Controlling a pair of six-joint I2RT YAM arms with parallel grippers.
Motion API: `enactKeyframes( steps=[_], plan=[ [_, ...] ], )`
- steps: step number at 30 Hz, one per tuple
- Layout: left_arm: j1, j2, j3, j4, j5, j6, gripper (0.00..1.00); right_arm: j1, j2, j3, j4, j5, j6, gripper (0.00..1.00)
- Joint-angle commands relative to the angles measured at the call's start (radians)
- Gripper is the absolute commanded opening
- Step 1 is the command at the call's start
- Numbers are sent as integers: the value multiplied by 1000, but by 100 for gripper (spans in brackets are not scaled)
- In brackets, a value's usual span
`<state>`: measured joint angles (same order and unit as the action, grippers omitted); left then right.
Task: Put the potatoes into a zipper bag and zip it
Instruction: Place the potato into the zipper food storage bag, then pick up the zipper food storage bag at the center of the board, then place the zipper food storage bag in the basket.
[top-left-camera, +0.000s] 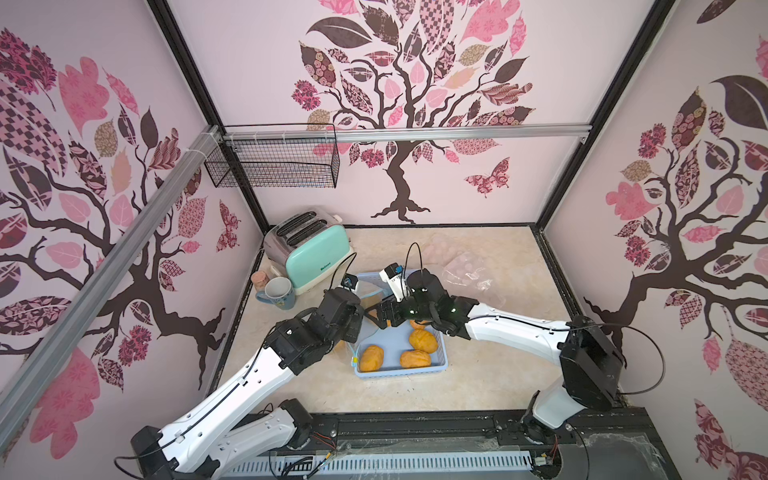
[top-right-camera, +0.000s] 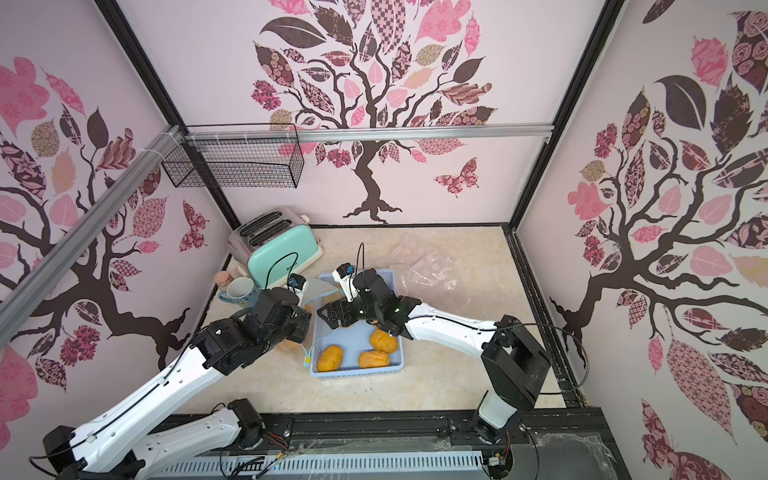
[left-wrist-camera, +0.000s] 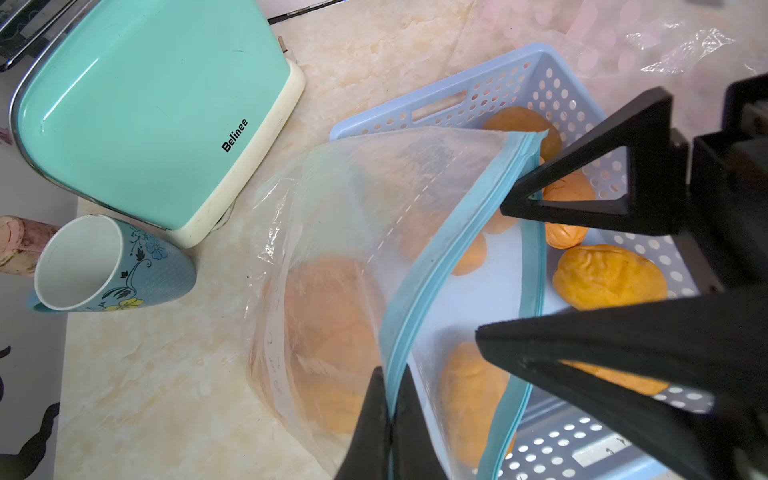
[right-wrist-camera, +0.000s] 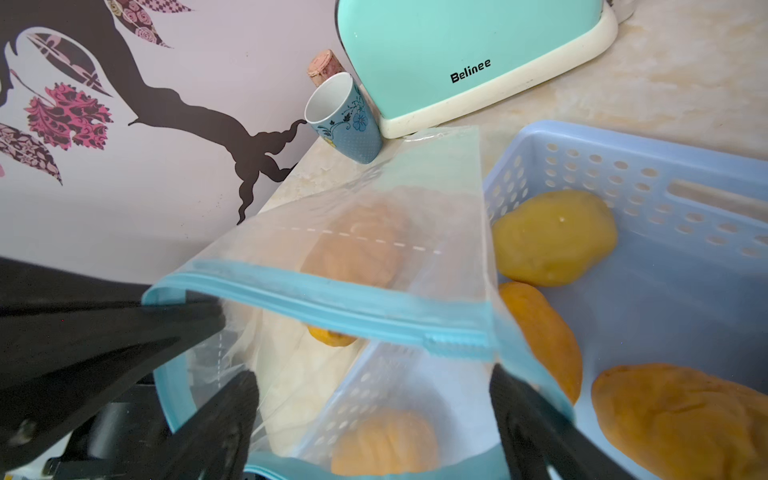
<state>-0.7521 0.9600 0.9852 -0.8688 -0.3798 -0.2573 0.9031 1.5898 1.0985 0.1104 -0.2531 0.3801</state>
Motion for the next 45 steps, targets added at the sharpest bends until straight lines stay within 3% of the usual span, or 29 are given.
enactKeyframes(
  steps=[1, 9, 12, 20, 23, 29, 31, 33, 39, 45],
  plan=[
    [3, -3, -28, 13, 5, 10, 0, 3, -101, -20, 13, 9, -81, 90],
    [2, -18, -24, 11, -1, 20, 0, -8, -264, -230, 238, 3, -149, 88],
    [-10, -20, 12, -38, -75, 14, 0, -8, -324, -270, 285, 57, -172, 87],
    [-12, 4, 362, -270, -108, 72, 0, -8, -569, -297, 214, 109, -277, 86],
    [-12, 33, 501, -290, -54, 130, 0, -8, -685, -340, 197, 104, -311, 87],
    [-16, 140, 669, -310, 280, 201, 0, -8, -896, -379, 85, 180, -359, 86],
    [-22, 165, 670, -284, 413, 203, 0, -8, -963, -388, 32, 188, -367, 86],
    [-42, 173, 644, -257, 476, 203, 0, -8, -1014, -391, -28, 188, -374, 86],
    [-53, 167, 453, -189, 419, 207, 0, -7, -1043, -381, -228, 320, -407, 86],
    [-53, 174, 314, -148, 406, 222, 0, -8, -870, -307, -439, 216, -556, 88]
  ],
)
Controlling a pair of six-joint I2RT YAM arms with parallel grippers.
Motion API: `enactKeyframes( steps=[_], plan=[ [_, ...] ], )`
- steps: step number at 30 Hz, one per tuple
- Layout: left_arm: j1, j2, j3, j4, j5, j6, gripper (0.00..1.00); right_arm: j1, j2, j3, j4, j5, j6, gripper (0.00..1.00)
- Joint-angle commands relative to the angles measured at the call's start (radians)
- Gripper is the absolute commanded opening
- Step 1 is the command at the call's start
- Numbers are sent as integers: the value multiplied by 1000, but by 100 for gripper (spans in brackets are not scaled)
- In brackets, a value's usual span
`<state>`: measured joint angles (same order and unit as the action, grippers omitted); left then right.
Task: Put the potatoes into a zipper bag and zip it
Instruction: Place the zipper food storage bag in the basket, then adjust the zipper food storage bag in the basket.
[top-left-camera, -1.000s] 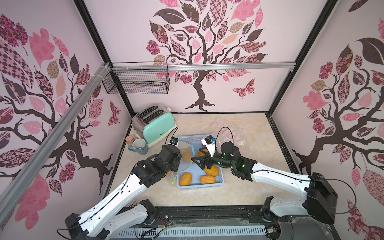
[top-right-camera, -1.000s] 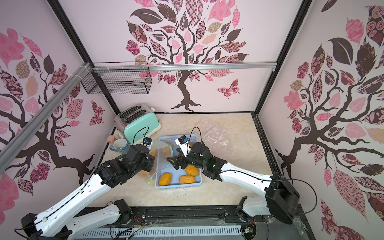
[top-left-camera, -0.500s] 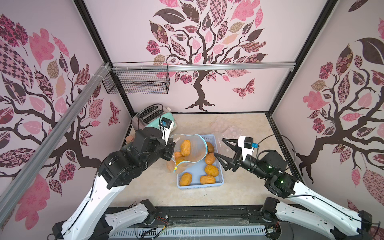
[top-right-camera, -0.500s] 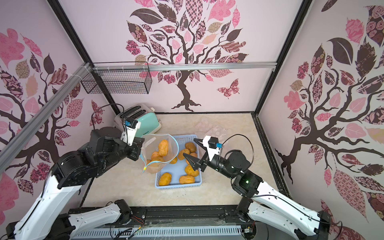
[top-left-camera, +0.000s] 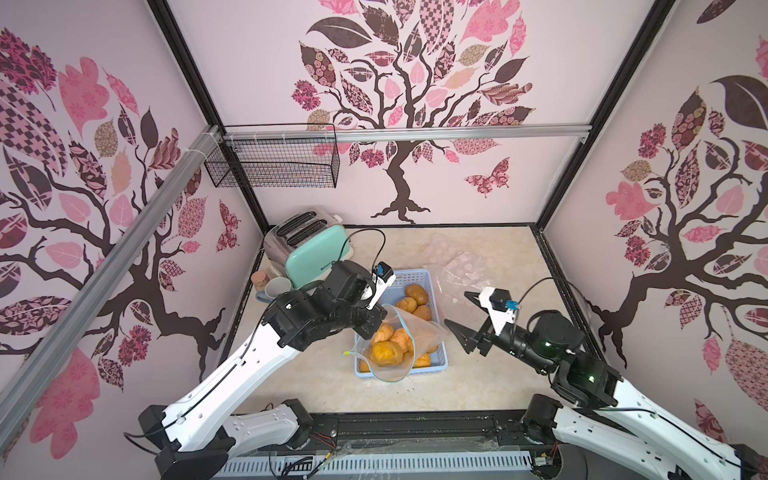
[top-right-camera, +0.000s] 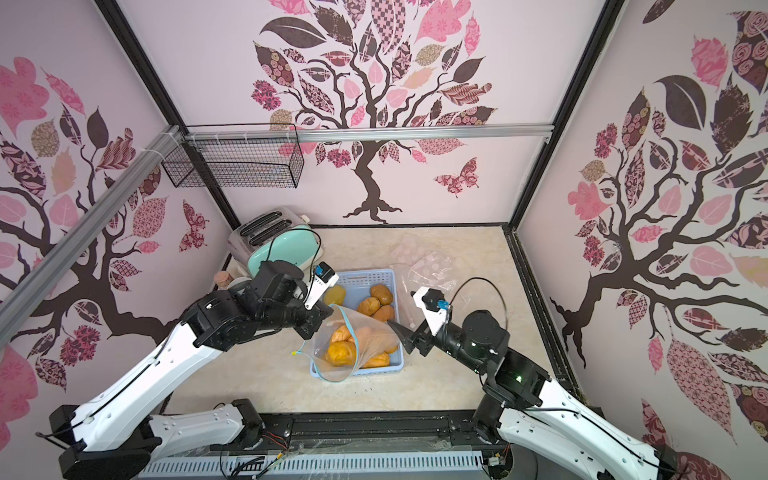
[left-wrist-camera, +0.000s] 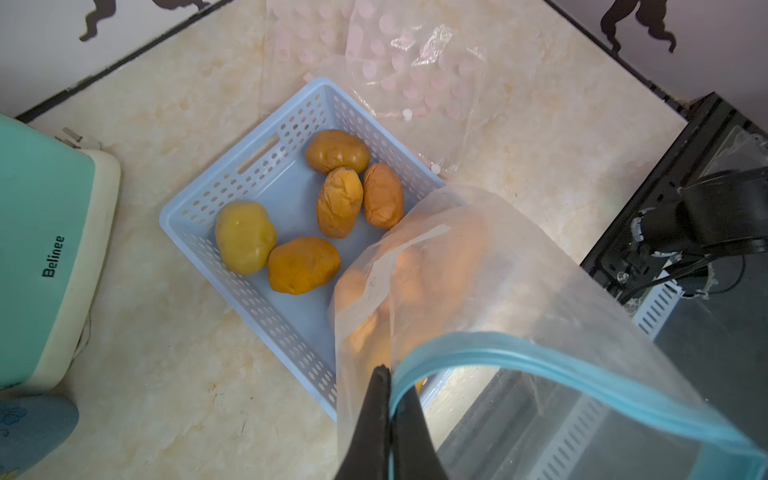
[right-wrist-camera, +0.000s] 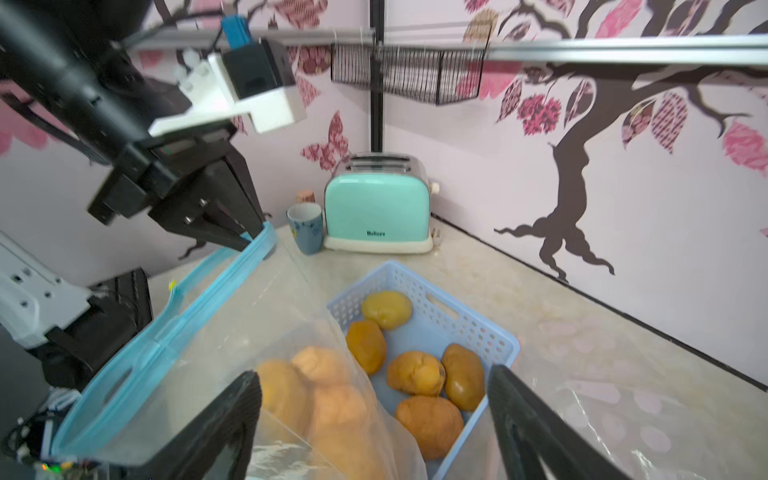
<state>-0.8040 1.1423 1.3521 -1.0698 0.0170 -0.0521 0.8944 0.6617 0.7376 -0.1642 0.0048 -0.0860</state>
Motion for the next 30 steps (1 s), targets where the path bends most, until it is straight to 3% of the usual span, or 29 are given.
enactKeyframes(
  steps=[1, 5, 10, 17, 21, 25, 28, 30],
  plan=[
    [-1, -12, -69, 58, 17, 22, 0, 1, 91, 69, -195, -82, -118, 89],
    [-3, -31, -111, 65, 67, 37, 0, 7, 141, 84, -223, -258, -213, 87],
    [-4, -61, -130, 60, 92, 54, 0, 23, 142, 70, -148, -339, -340, 88],
    [-6, -83, -142, 58, 112, 52, 0, 23, 228, 125, -99, -469, -413, 88],
    [-8, -94, -144, 51, 108, 55, 0, 24, 291, 169, -85, -553, -399, 75],
    [-8, -113, -157, 59, 104, 54, 0, 24, 320, 159, -20, -597, -372, 56],
    [-8, -123, -159, 61, 79, 41, 1, 23, 313, 138, 5, -583, -364, 34],
    [-8, -133, -147, 63, 40, 27, 11, 24, 285, 110, 41, -536, -336, 14]
  ],
)
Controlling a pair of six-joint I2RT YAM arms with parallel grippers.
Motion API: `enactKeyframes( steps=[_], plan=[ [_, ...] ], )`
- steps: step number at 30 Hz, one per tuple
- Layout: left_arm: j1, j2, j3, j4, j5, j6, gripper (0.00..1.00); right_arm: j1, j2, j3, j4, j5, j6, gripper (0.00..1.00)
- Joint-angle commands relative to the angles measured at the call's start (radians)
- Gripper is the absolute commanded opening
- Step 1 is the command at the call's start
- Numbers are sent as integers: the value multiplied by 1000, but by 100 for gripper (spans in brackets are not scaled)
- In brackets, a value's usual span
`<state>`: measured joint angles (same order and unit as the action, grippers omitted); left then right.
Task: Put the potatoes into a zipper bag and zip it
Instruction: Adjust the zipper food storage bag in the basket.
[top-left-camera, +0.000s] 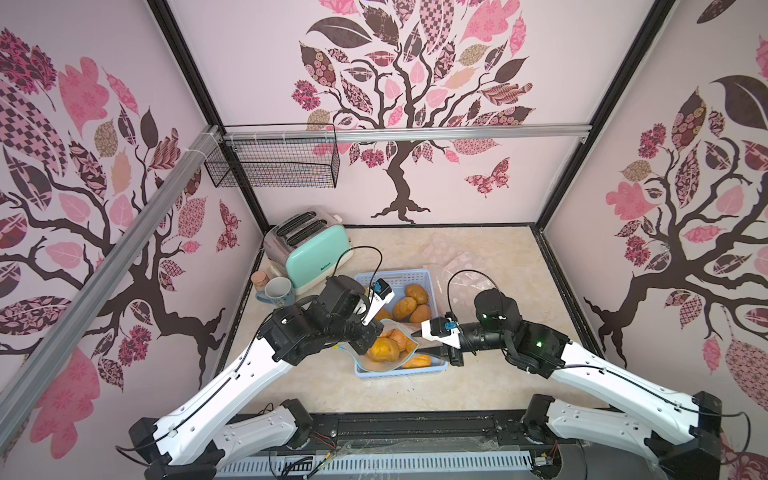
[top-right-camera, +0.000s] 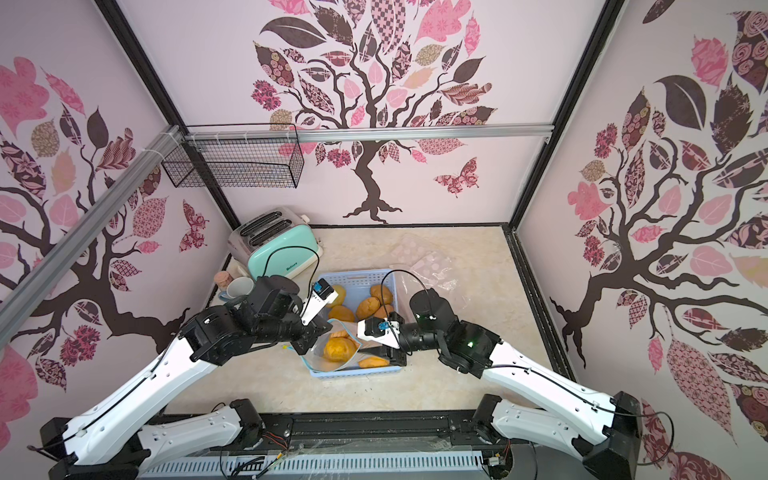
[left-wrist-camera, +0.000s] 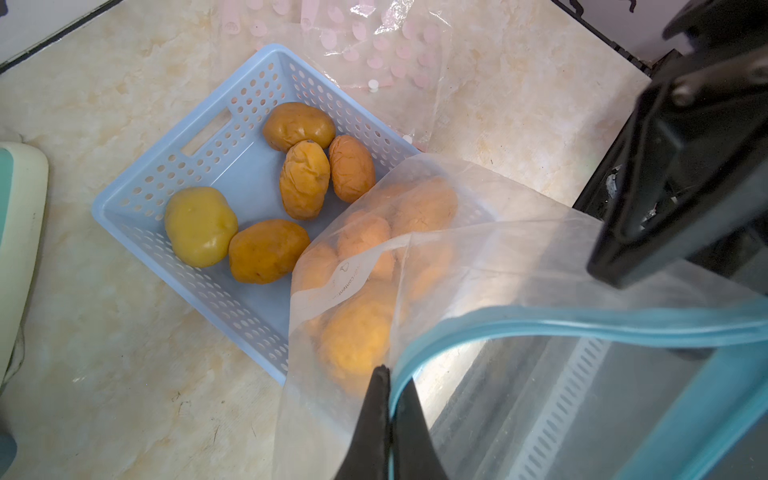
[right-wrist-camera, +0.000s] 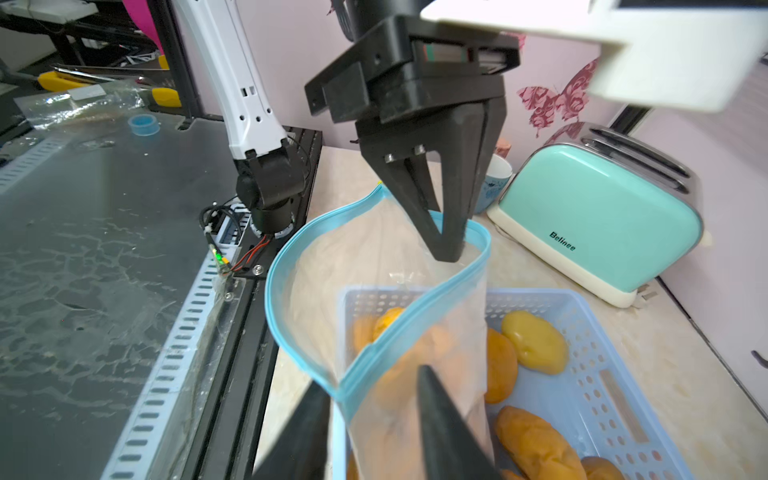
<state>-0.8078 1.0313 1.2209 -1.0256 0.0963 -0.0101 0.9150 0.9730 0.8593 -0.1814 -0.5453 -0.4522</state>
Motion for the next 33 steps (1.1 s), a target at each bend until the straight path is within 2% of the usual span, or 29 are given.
enactKeyframes(
  steps=[1, 2, 4, 7, 11, 14, 20, 23, 24, 26, 28, 33],
  plan=[
    [-3, -33, -10, 24, -65, -26, 18, 3, -47, -34, 86, 52, 54, 5],
    [-2, -46, -8, 31, -77, -33, 25, 3, -64, -51, 110, 83, 74, 0],
    [-3, -78, -4, 44, -87, -44, 41, -2, -108, -93, 149, 139, 104, 0],
    [0, -122, -3, 46, -96, -53, 52, -35, -156, -136, 173, 160, 141, 0],
    [0, -212, -33, 43, -112, -37, 56, -143, -222, -213, 257, 130, 264, 0],
    [-1, -309, -120, 69, -136, 21, 57, -204, -268, -281, 357, 126, 341, 0],
    [-1, -564, -348, 191, -125, 127, 64, -215, -283, -310, 374, 138, 350, 0],
    [0, -660, -426, 223, -235, 192, 77, -216, -293, -317, 374, 122, 343, 0],
    [0, -680, -452, 225, -252, 221, 77, -216, -299, -320, 375, 122, 344, 0],
    [-1, -701, -486, 218, -276, 274, 77, -216, -305, -321, 373, 121, 346, 0],
    [-1, -702, -505, 240, -356, 281, 77, -218, -311, -318, 367, 97, 349, 0],
    [0, -639, -513, 277, -456, 318, 76, -217, -325, -312, 365, 0, 350, 0]
  ],
)
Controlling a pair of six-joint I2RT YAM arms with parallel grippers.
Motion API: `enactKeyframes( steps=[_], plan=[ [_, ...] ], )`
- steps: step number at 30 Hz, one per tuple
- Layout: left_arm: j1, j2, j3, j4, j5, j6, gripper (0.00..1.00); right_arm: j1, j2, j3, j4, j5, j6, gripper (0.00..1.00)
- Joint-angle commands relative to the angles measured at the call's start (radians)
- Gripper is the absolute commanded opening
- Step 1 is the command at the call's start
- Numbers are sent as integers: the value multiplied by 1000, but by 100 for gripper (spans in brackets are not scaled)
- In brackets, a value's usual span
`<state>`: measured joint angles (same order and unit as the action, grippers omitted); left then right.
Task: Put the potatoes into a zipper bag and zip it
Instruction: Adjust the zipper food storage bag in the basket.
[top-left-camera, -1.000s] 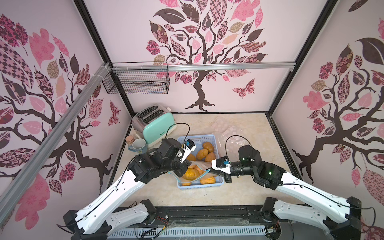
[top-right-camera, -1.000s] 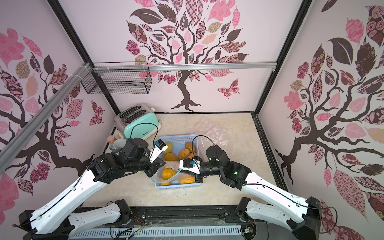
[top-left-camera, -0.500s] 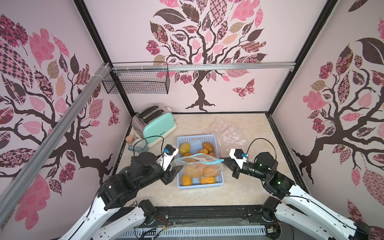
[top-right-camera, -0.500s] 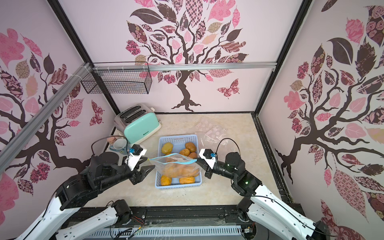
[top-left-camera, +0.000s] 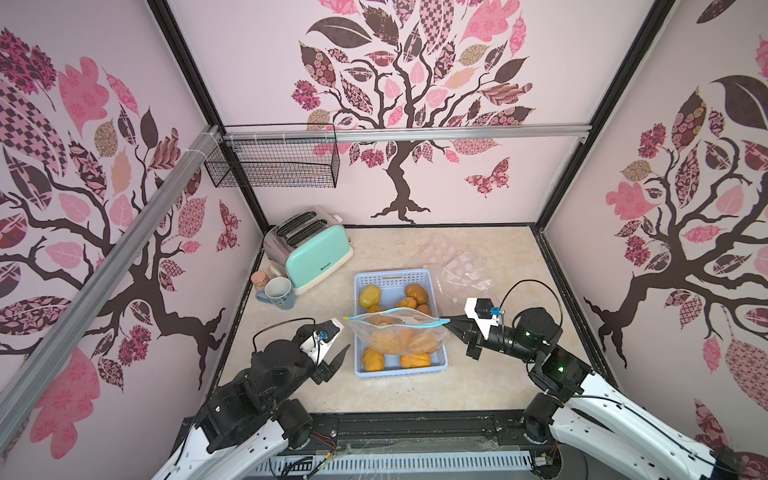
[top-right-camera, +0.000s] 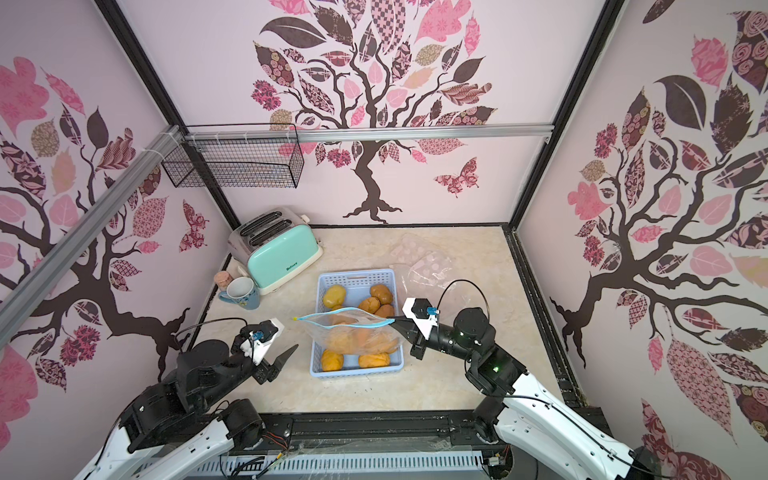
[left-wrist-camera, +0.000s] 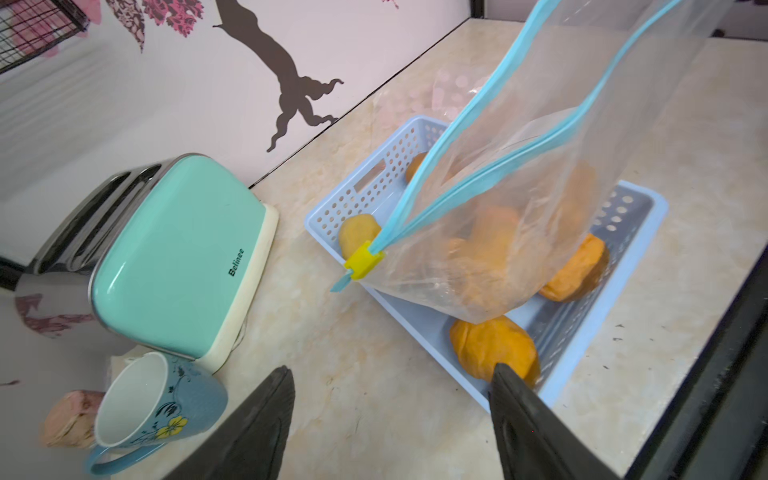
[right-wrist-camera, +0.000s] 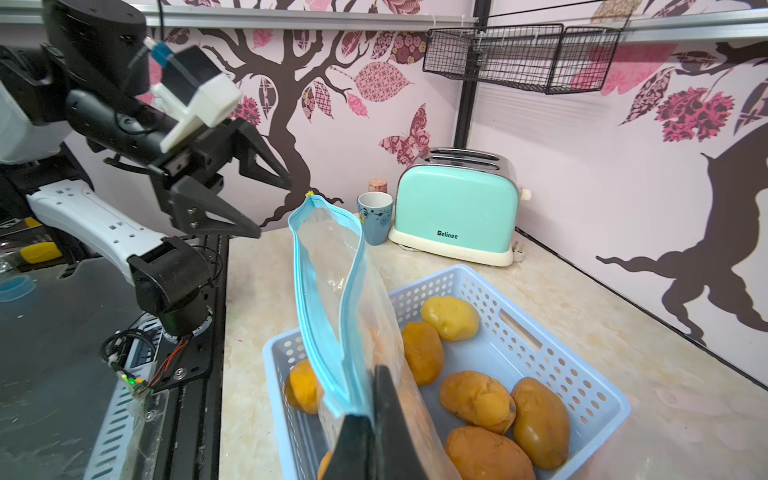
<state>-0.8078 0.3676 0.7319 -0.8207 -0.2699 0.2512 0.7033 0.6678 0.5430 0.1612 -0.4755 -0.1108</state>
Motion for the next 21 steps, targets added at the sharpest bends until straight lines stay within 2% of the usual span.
enactKeyframes(
  steps=[1, 4, 8, 21],
  plan=[
    [-1, 33, -27, 85, -85, 64, 76, -6, -21, 3, 17, -80, 2, 0],
    [-1, 47, -35, 118, -2, 84, 75, -5, -33, 0, 17, -108, 1, 0],
    [-1, 63, -44, 110, 125, 101, 68, -6, -54, 3, 0, -100, -1, 0],
    [-1, -93, -114, 177, 286, 79, 36, -5, -80, 26, -61, 27, -2, 0]
  ],
)
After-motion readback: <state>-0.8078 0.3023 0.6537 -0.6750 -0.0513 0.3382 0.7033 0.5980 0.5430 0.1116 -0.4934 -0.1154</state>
